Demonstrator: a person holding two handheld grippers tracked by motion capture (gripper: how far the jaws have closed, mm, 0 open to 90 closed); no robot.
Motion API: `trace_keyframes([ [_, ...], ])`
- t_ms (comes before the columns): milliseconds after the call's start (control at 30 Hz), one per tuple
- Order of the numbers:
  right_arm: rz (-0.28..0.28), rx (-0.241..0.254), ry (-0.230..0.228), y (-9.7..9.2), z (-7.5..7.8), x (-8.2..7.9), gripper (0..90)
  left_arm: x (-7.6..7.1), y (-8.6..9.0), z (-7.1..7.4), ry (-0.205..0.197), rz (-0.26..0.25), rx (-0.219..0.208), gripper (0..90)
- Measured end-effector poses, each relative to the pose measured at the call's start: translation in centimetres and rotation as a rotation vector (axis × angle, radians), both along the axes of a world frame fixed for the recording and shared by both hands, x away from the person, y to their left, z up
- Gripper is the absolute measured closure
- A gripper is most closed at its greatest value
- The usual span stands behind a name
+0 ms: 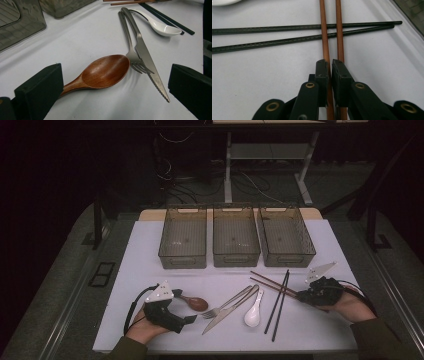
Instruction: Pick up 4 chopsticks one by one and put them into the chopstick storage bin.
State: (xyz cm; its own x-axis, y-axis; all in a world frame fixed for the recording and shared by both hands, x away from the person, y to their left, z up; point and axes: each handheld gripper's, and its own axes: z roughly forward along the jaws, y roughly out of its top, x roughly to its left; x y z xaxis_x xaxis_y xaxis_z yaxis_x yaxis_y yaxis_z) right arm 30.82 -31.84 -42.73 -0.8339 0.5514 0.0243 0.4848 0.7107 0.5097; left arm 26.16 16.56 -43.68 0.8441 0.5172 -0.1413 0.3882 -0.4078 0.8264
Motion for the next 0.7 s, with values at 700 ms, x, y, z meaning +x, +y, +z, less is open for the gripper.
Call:
trace_keyframes([
  [700,0.035,-0.031,0.008,0.55,-0.45,-0.03,80.9,-0.03,-0.15,-0.06,0.004,-0.005,0.001,0.0],
])
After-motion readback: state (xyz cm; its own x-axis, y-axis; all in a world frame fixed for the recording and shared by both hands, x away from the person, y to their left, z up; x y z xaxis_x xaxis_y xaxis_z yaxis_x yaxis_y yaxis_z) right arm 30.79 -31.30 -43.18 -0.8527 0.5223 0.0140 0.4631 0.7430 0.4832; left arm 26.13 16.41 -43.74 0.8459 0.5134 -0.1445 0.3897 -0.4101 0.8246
